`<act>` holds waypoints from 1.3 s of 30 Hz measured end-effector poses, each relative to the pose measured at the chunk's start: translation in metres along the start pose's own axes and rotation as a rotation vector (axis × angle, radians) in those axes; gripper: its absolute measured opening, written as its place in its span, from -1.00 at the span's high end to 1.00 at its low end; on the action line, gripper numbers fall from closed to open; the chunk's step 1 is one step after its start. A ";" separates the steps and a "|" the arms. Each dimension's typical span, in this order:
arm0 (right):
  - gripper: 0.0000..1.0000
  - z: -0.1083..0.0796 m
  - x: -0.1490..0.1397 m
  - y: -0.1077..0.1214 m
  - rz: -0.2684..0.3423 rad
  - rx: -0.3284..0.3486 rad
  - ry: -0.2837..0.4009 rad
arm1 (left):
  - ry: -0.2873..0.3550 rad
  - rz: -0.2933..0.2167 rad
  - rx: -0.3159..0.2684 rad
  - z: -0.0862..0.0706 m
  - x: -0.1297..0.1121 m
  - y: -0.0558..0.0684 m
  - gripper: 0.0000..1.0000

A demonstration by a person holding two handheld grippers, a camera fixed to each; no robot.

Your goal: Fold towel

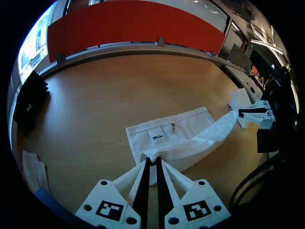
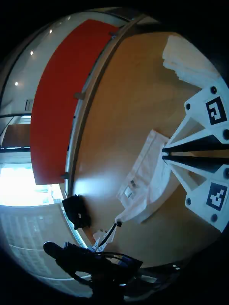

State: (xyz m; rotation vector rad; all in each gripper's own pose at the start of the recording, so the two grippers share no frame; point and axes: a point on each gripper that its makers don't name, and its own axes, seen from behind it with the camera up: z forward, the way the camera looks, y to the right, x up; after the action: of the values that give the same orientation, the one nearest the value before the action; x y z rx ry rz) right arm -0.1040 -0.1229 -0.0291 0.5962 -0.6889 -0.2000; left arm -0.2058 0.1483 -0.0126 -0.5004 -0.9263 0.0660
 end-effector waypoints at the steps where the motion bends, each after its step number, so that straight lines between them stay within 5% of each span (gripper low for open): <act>1: 0.88 0.002 -0.001 0.001 0.001 -0.001 -0.003 | -0.002 -0.001 0.003 0.002 0.000 -0.001 0.76; 13: 0.89 0.034 -0.014 0.017 0.041 -0.036 -0.041 | -0.022 -0.055 0.040 0.038 -0.004 -0.021 0.67; 29: 0.84 0.059 -0.019 0.035 0.078 -0.090 -0.063 | -0.048 -0.075 0.103 0.062 -0.006 -0.037 0.14; 33: 0.72 0.062 -0.021 0.039 0.086 -0.102 -0.072 | -0.047 -0.078 0.112 0.064 -0.006 -0.040 -0.10; 39: 0.31 0.061 -0.020 0.043 0.094 -0.118 -0.072 | -0.041 -0.074 0.138 0.062 -0.003 -0.047 -0.73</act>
State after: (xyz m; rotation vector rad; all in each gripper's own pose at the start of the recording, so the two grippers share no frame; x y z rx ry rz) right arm -0.1599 -0.1078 0.0226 0.4442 -0.7678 -0.1746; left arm -0.2631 0.1299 0.0366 -0.3382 -0.9718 0.0730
